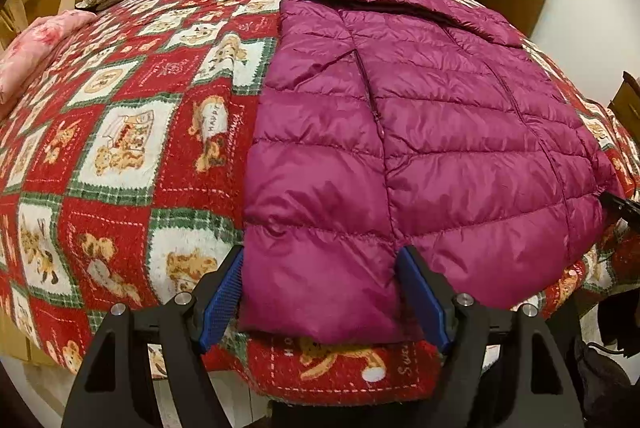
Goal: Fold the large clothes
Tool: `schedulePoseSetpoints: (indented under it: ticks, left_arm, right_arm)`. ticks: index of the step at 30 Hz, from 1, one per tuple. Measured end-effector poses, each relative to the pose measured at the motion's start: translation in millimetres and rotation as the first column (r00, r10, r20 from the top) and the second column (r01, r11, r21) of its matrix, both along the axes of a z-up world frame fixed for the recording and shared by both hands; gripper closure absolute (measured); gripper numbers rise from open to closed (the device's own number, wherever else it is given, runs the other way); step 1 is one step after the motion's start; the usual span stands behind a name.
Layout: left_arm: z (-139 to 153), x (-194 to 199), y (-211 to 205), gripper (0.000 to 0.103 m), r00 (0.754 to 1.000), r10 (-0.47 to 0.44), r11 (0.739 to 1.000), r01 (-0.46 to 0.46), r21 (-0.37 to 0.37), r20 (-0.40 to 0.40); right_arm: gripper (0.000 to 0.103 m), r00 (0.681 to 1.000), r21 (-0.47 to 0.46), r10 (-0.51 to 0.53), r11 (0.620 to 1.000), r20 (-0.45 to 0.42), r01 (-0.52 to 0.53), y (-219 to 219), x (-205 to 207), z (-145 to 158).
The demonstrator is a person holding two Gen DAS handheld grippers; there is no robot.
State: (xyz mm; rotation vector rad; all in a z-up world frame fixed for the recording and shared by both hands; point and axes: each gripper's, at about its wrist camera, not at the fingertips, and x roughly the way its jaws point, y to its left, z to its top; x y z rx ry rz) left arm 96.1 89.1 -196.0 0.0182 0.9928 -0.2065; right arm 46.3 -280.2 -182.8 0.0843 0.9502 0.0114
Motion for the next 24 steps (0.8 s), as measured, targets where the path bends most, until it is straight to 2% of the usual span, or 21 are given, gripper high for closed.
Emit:
schedulePoseSetpoints:
  ticks: [2,4,6,7,8,12,15,17,20,23,24]
  left_arm:
    - [0.0,-1.3,-0.7,0.026,1.0,-0.015,1.0,0.015,-0.023,-0.006]
    - [2.1,-1.6,2.9,0.027,0.999,-0.03,0.996,0.029,-0.083,-0.013]
    - [5.0,-1.6,13.1,0.027,0.999,-0.034,0.988,0.032,-0.154,-0.011]
    - [6.8,-1.7,18.8,0.027,1.0,-0.03,0.984,0.028,-0.177,-0.009]
    - [9.0,-1.9,25.4,0.027,1.0,-0.023,0.981,0.021,-0.191,-0.006]
    - [21.8,-7.1,46.6,0.027,0.999,-0.001,0.978,0.009,-0.208,0.041]
    - [26.3,-10.3,48.5,0.026,0.997,-0.036,0.973,0.051,-0.224,0.069]
    - [20.8,-10.0,44.2,0.026,0.997,-0.048,0.971,0.061,-0.229,0.06]
    - [2.9,-5.0,31.9,0.027,0.997,-0.078,0.96,0.073,-0.269,-0.01]
    - [-1.7,-7.0,23.8,0.027,0.997,-0.074,0.96,0.073,-0.268,0.007]
    - [-2.2,-6.2,24.4,0.027,0.997,-0.072,0.957,0.07,-0.282,0.006]
  right_arm:
    - [0.081,1.0,0.027,-0.008,1.0,0.004,0.007,-3.8,0.0,-0.6]
    - [0.077,1.0,0.057,-0.019,0.998,-0.003,0.019,-9.0,1.0,-3.5]
    - [0.059,0.999,0.083,-0.039,0.996,-0.003,0.039,-14.7,0.9,-4.0]
    - [0.046,0.999,0.095,-0.048,0.994,-0.002,0.048,-17.0,1.1,-2.7]
    - [0.043,0.999,0.113,-0.051,0.992,0.011,0.05,-19.1,-0.3,-0.2]
    - [0.039,0.997,0.111,-0.053,0.993,0.055,0.047,-20.7,-4.3,10.1]
    - [0.039,0.996,0.108,-0.054,0.993,0.077,0.046,-21.1,-5.7,13.7]
    - [0.039,0.995,0.113,-0.058,0.992,0.08,0.049,-22.3,-5.1,14.4]
    - [0.038,0.993,0.124,-0.074,0.99,0.095,0.062,-27.2,-6.6,16.3]
    - [0.027,0.99,0.147,-0.087,0.987,0.115,0.07,-35.2,-8.4,19.1]
    - [0.027,0.988,0.151,-0.09,0.986,0.122,0.071,-36.8,-9.6,20.4]
